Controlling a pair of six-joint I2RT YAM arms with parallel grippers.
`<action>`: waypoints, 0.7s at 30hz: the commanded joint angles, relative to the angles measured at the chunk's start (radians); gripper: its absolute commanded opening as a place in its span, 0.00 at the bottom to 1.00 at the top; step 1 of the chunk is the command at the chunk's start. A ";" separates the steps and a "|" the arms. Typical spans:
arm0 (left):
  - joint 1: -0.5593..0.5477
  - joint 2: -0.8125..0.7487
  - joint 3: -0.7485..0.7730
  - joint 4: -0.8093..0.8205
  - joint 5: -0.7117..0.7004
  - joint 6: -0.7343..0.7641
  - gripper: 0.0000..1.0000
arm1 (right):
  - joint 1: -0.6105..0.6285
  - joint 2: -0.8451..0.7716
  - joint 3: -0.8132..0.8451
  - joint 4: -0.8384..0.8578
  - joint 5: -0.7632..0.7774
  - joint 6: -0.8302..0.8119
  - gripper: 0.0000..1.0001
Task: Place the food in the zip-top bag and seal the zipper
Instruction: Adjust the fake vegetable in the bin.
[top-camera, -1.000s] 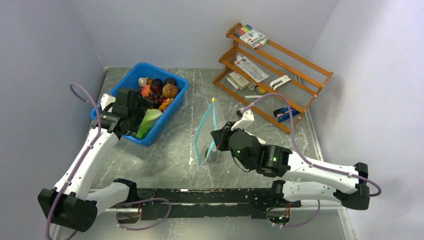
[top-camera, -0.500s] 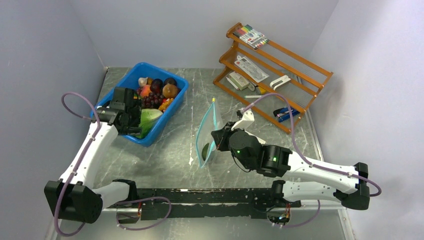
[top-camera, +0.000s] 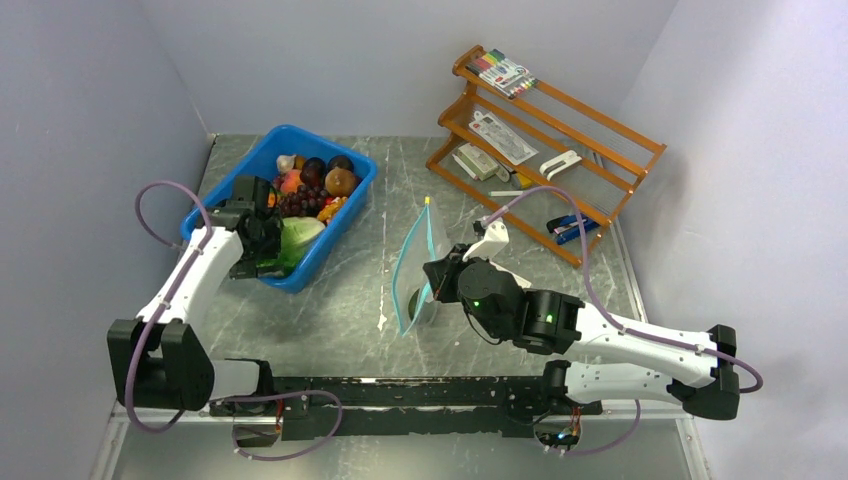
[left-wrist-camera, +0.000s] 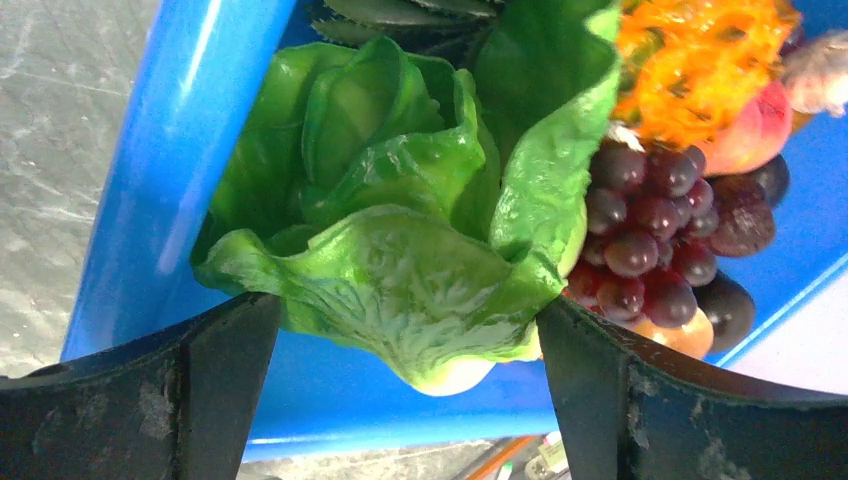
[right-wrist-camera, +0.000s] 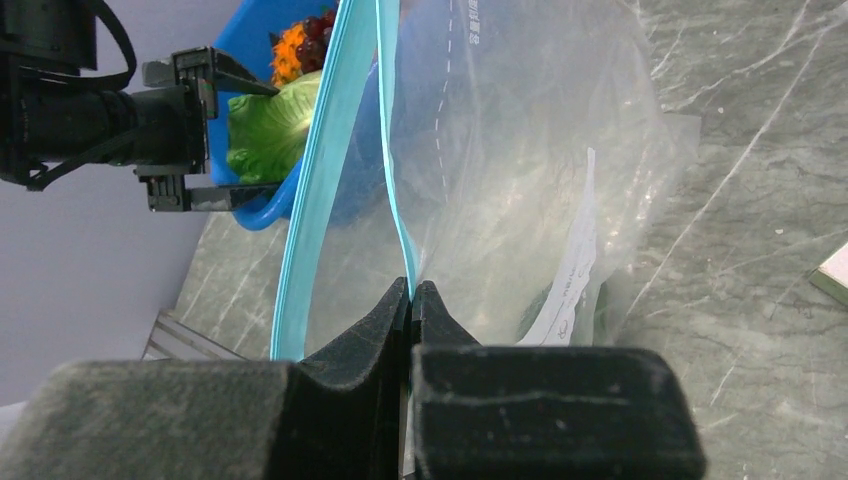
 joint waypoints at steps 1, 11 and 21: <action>0.020 0.042 -0.016 0.032 0.035 -0.021 0.97 | -0.006 -0.008 0.015 -0.004 0.026 0.011 0.00; 0.029 0.104 -0.014 0.072 0.031 0.009 0.92 | -0.006 0.005 0.025 0.000 0.018 0.010 0.00; 0.034 0.037 -0.019 0.070 -0.003 0.019 0.58 | -0.005 0.005 0.027 0.000 0.012 0.015 0.00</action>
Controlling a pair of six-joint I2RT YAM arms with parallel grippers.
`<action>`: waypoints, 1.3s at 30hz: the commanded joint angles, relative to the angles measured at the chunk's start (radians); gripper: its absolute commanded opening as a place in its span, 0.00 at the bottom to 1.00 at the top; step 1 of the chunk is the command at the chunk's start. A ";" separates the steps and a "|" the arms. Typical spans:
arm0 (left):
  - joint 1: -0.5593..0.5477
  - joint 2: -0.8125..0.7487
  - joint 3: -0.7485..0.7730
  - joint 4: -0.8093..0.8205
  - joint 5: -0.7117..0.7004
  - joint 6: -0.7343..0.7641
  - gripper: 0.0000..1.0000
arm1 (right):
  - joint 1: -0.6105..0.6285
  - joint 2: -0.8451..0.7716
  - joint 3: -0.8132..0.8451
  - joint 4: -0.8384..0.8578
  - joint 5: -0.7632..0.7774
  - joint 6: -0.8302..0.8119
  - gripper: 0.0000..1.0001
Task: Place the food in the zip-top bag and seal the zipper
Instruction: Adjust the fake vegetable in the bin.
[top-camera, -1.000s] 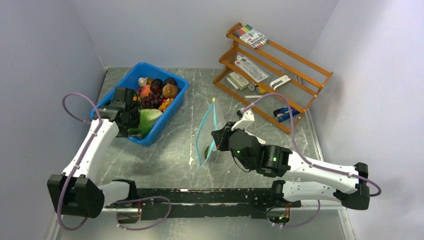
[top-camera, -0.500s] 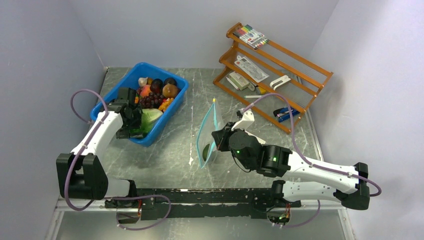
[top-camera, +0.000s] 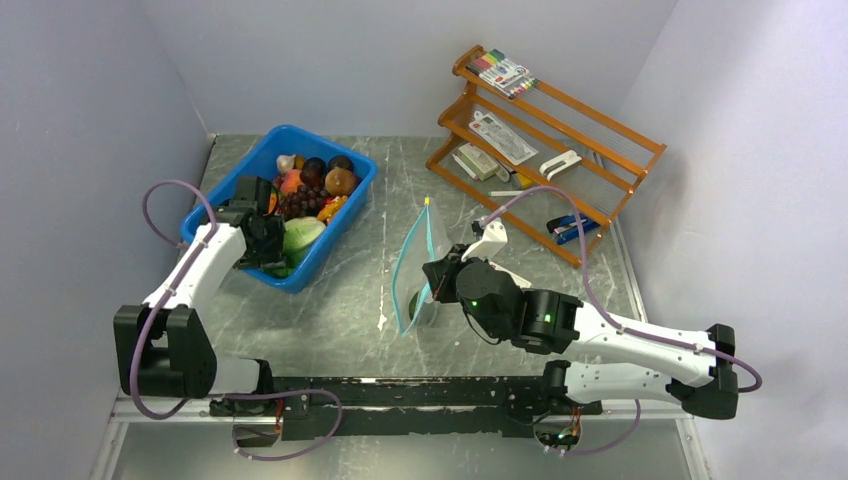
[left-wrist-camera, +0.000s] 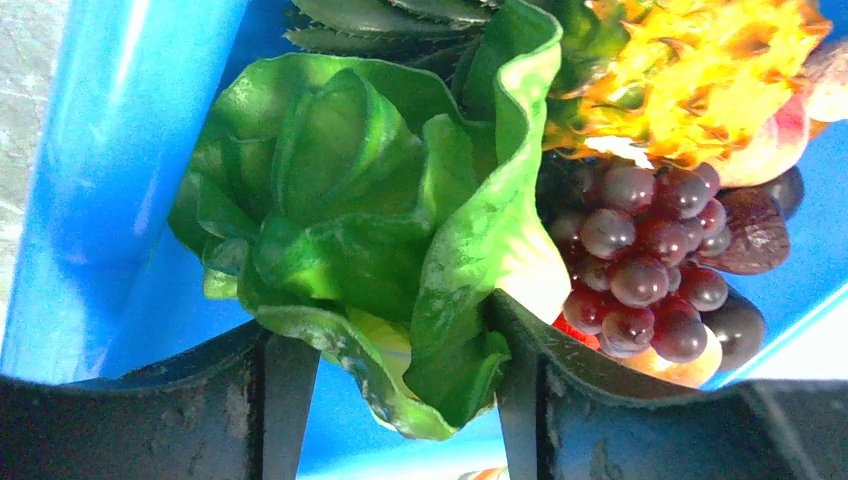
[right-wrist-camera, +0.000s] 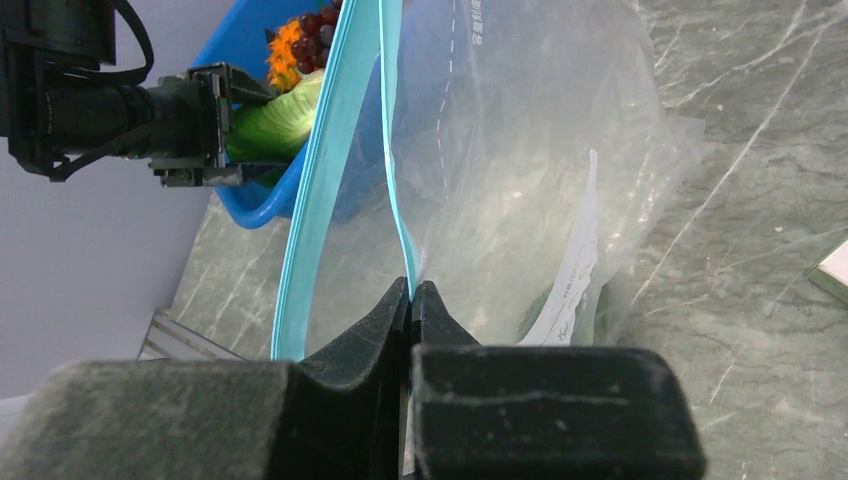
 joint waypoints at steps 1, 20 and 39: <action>0.013 -0.053 0.012 -0.011 -0.037 0.010 0.57 | -0.005 -0.005 0.023 0.007 0.013 0.012 0.00; 0.012 -0.258 0.053 -0.063 -0.200 0.092 0.45 | -0.005 0.033 0.039 0.015 -0.002 0.015 0.00; 0.012 -0.313 0.000 0.344 -0.057 0.698 0.41 | -0.005 0.071 0.032 0.046 -0.025 0.034 0.00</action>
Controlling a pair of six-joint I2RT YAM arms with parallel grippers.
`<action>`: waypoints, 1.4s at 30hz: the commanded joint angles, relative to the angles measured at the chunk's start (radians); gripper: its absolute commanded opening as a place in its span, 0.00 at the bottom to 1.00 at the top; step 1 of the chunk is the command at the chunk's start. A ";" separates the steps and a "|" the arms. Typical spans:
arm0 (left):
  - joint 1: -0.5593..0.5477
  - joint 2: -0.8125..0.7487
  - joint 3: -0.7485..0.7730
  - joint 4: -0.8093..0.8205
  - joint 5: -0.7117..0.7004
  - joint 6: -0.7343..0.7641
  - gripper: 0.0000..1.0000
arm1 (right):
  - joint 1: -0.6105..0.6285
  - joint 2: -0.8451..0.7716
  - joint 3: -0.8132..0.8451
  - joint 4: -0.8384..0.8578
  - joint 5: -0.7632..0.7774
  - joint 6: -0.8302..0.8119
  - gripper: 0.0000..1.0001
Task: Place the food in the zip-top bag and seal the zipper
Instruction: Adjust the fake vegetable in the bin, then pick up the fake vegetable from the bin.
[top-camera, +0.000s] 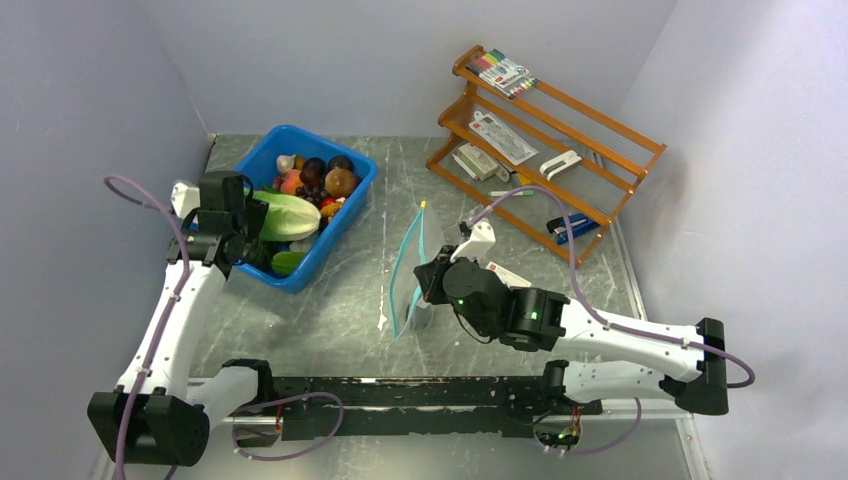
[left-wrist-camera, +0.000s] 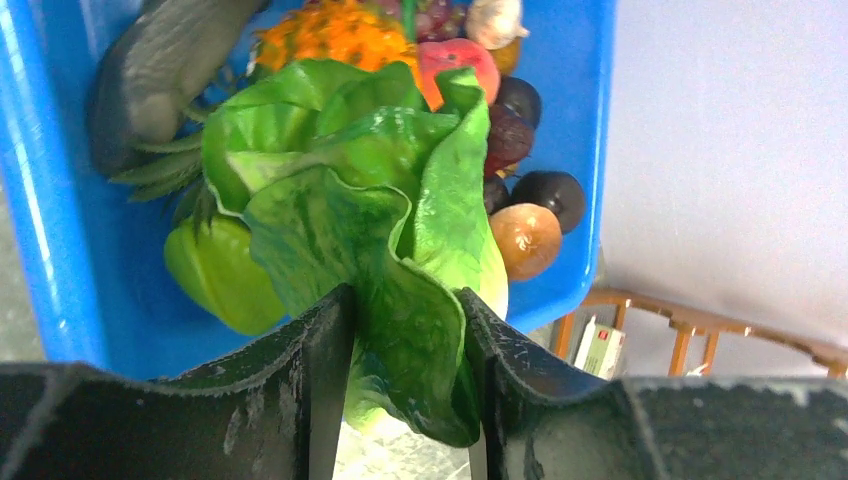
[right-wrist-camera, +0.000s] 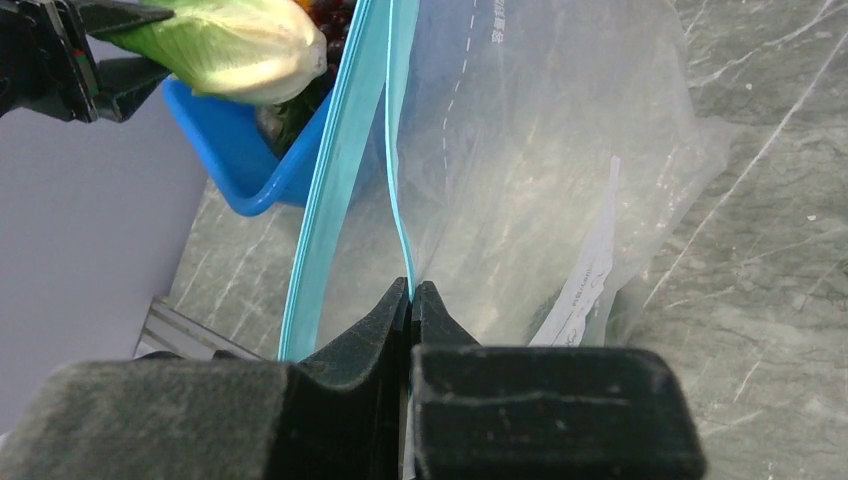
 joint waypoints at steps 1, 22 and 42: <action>0.011 0.003 -0.021 0.185 0.070 0.235 0.41 | -0.005 0.013 0.021 0.036 0.000 0.010 0.00; 0.012 0.190 -0.033 0.037 0.120 0.137 0.96 | -0.005 -0.020 0.006 0.027 0.016 0.010 0.00; 0.034 0.231 -0.018 -0.018 0.197 -0.096 0.63 | -0.005 -0.032 0.000 0.022 0.017 0.013 0.00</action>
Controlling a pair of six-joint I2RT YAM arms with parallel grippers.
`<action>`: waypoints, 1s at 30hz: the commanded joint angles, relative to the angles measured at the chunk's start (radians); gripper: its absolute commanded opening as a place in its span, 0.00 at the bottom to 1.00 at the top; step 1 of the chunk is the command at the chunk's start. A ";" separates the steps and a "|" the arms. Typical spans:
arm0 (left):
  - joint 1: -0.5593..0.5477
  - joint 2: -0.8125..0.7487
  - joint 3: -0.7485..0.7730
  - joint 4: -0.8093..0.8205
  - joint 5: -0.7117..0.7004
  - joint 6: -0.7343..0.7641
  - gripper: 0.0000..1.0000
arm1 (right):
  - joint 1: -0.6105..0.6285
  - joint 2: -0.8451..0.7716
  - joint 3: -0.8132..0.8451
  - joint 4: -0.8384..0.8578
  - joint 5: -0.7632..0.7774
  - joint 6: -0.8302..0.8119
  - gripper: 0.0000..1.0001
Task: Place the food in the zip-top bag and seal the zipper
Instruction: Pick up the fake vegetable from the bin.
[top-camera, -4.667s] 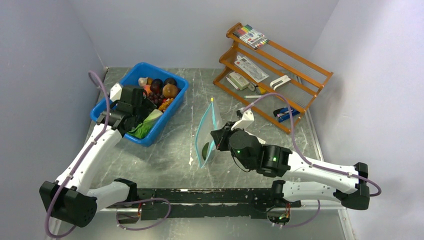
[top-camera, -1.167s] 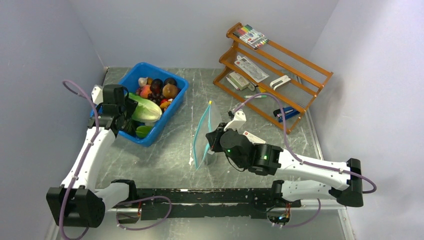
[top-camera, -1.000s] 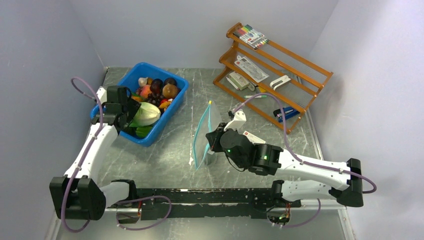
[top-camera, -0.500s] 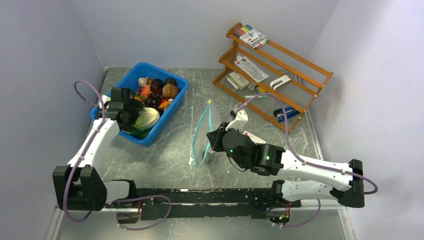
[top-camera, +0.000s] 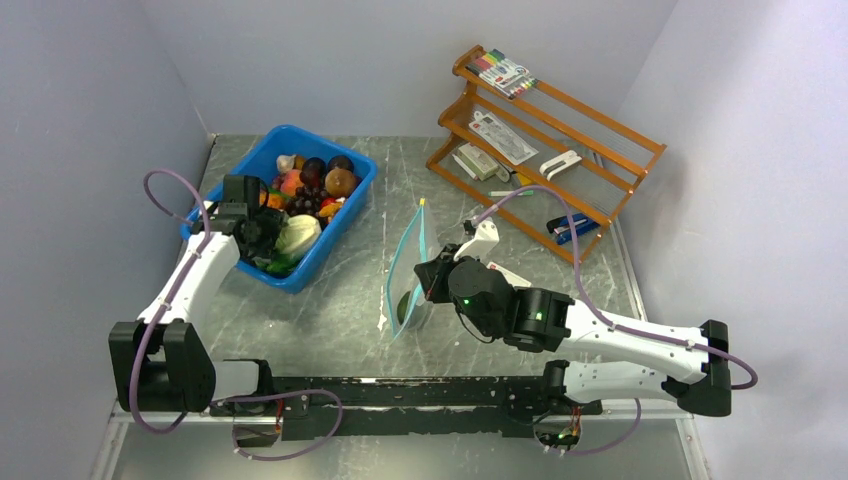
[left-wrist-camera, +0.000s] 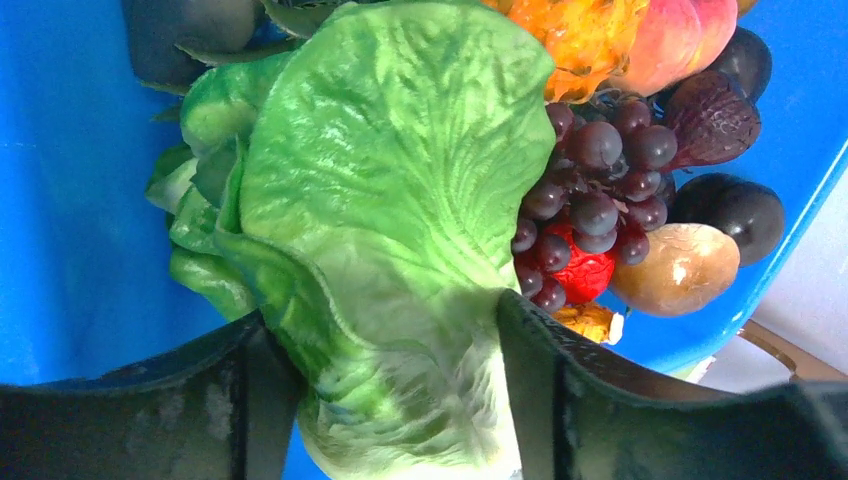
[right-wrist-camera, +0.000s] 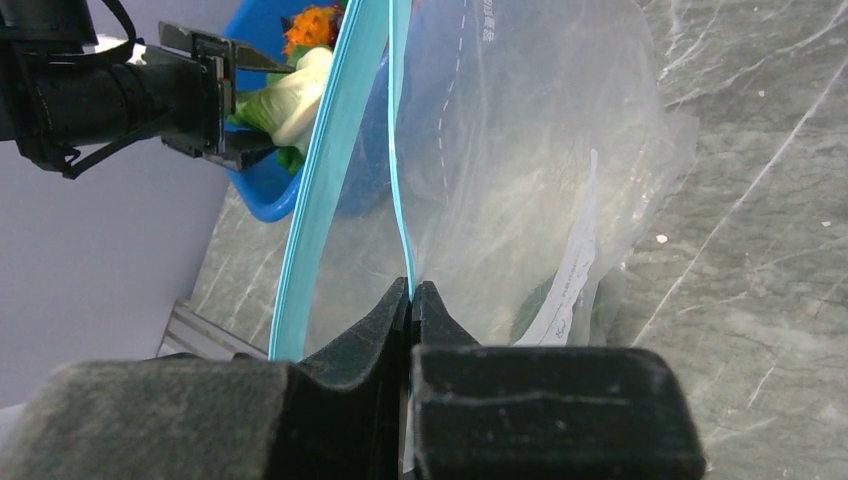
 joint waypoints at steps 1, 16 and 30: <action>0.003 -0.015 0.036 -0.023 0.020 -0.017 0.58 | -0.006 -0.012 0.000 0.006 0.024 0.009 0.00; 0.001 -0.289 -0.015 0.187 -0.037 0.355 0.38 | -0.005 0.039 0.017 0.021 -0.005 0.014 0.00; -0.006 -0.514 -0.084 0.492 0.337 0.719 0.33 | -0.005 0.165 0.133 -0.001 -0.034 0.018 0.00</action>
